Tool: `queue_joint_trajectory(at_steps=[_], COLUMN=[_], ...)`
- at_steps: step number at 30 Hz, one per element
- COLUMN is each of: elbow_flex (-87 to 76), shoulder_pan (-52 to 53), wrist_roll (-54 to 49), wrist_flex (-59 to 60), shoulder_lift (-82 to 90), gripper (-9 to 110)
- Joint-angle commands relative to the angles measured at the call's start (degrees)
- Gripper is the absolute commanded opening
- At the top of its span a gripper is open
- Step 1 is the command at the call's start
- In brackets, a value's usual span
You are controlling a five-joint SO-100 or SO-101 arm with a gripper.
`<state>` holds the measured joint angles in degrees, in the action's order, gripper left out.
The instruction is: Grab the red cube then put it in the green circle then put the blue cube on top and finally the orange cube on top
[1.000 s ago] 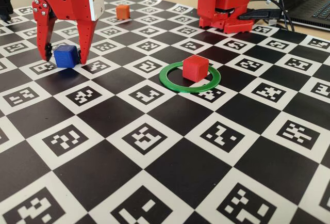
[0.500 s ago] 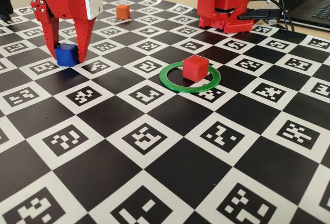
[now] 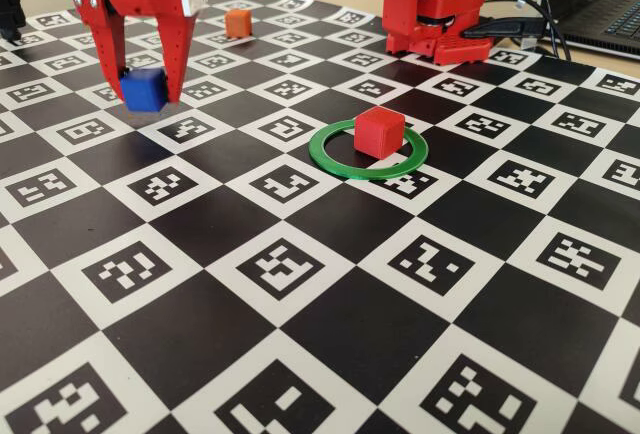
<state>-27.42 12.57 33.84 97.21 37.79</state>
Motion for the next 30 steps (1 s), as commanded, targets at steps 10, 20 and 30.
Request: queue_joint_trajectory(at_steps=[10,20,30], elbow_flex=[-21.62,-39.55,-49.31], shoulder_pan=[-4.48,-8.44,-17.23], wrist_roll=[-5.10,-7.65,-11.95], wrist_flex=[-0.09,-5.89,-6.15], shoulder_lift=[28.92,44.30,52.65], gripper=[3,3,3])
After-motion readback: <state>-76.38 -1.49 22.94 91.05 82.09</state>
